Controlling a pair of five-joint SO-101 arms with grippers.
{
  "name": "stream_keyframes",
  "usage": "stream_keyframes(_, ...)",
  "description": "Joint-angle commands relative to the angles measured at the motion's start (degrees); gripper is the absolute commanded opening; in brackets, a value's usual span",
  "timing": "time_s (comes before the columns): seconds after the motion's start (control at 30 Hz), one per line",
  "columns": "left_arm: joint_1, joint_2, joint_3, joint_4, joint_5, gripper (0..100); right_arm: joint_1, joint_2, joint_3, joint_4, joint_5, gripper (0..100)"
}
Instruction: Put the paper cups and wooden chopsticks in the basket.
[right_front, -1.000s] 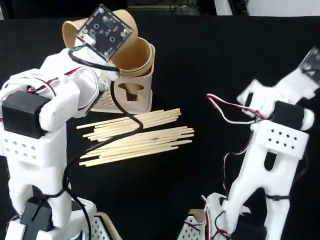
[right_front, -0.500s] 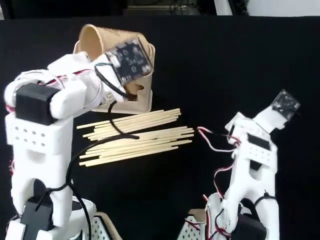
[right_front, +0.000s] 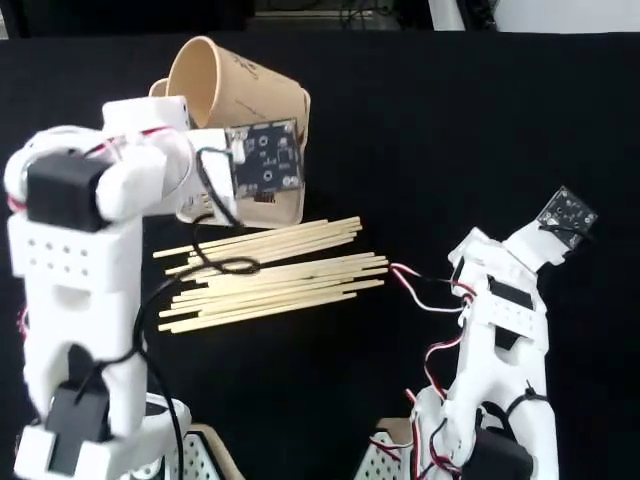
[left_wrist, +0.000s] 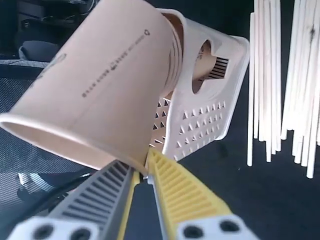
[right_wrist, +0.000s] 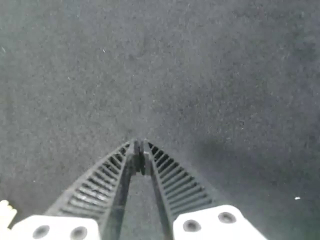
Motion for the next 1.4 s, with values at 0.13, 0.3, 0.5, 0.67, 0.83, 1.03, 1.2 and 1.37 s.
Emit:
stream_keyframes(0.13, -1.27, 9.49, -9.80, -0.44, -0.79, 3, 0.79, -1.36, -0.40, -1.23, 0.53, 1.5)
stream_keyframes(0.3, -1.27, 11.08, -12.26, 0.09, -1.41, 3, 0.35, -1.27, -0.31, -1.23, 0.53, 1.5)
stream_keyframes(0.5, -0.13, 11.34, -11.65, 0.09, -1.32, 3, -1.76, -1.27, 0.57, -1.32, 0.53, 1.5)
stream_keyframes(0.67, 0.48, 11.87, -7.60, 0.09, -1.05, 7, -1.85, -1.27, 0.57, -1.32, 0.53, 1.5)
stream_keyframes(0.83, 0.04, 11.43, -3.74, 0.00, -0.97, 15, -1.85, -1.27, 0.57, -1.32, 0.53, 1.5)
stream_keyframes(1.03, 0.04, 11.34, -7.96, 0.00, -0.70, 20, -1.85, -1.27, 0.66, -1.67, 0.53, 1.5)
stream_keyframes(1.2, 0.48, 11.34, -13.23, -0.09, 6.68, 27, -1.85, -1.27, 2.42, -5.19, 0.53, 1.5)
stream_keyframes(1.37, 0.57, 11.34, -15.08, -0.09, 8.53, 29, -1.85, -1.27, 3.30, -7.12, 0.53, 1.5)
